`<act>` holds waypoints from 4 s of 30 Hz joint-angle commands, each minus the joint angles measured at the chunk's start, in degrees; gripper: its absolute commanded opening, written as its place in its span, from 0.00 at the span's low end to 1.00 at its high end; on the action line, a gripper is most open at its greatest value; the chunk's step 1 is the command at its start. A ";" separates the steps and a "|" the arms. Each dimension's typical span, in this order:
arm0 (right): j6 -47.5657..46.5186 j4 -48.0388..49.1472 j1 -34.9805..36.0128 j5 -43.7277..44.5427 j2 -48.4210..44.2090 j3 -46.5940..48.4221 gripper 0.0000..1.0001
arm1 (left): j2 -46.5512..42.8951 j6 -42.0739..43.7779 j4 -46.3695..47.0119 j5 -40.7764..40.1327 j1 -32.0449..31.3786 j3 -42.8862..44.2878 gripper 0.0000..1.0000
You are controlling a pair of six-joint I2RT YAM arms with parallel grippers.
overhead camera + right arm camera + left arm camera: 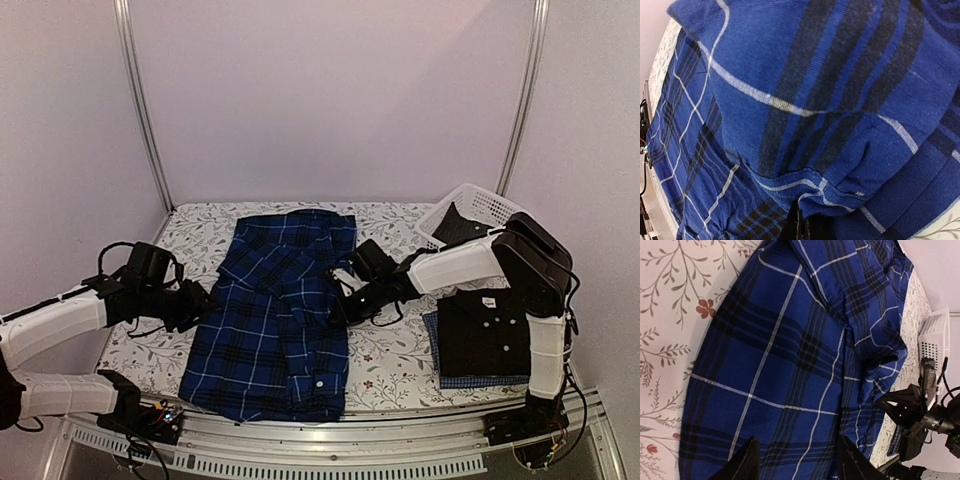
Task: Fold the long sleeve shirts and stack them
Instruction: Move the right arm to the center of the board with the 1/3-folded shirt, then pick up the shirt from the center of the board, then fold the 1/3-folded shirt at the center of the board.
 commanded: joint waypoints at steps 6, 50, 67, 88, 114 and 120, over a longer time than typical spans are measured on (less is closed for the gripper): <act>2.01 -4.08 1.46 0.25 -3.14 0.92 0.00 | -12.64 -7.83 -9.17 2.06 -1.46 -7.38 0.46; -5.28 -16.30 1.50 4.06 -7.83 19.53 0.00 | -28.86 -45.01 -35.00 -18.00 -23.30 -15.99 0.22; -26.97 -21.10 -1.56 23.42 1.34 53.57 0.00 | -8.74 -16.48 -20.72 -18.49 -23.49 -0.10 0.00; -32.08 -12.29 -3.42 37.14 -7.51 45.79 0.00 | 13.52 5.79 -14.99 -0.95 -33.46 15.69 0.00; -27.55 -12.29 -3.50 40.39 -21.45 30.03 0.00 | 18.10 6.22 -11.16 8.51 -35.92 11.74 0.00; -28.26 -12.48 -3.51 42.09 -21.78 30.28 0.00 | 15.94 4.13 -11.33 10.11 -35.93 8.90 0.00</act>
